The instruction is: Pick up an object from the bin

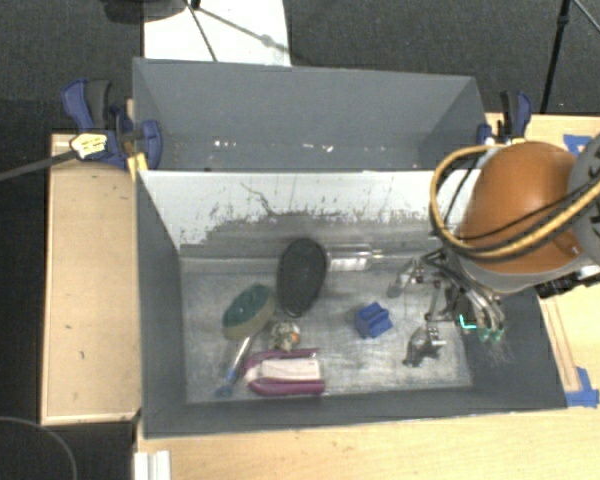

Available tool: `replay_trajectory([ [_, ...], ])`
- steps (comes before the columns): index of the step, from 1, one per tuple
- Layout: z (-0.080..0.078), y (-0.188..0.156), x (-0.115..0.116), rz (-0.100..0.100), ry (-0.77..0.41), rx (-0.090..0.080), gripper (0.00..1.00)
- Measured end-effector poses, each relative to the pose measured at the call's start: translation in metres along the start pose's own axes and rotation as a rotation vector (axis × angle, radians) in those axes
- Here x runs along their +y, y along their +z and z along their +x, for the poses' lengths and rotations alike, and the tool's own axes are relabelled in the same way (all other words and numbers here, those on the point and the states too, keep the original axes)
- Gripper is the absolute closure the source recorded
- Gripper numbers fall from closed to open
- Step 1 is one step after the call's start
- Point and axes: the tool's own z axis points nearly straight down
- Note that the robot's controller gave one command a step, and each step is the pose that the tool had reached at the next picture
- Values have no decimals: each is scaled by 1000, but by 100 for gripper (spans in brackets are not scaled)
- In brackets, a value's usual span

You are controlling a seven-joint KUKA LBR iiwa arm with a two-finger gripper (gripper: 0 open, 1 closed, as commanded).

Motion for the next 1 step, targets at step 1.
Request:
replay_trajectory([
  [1,-2,-3,0,0,-1,-8,100],
])
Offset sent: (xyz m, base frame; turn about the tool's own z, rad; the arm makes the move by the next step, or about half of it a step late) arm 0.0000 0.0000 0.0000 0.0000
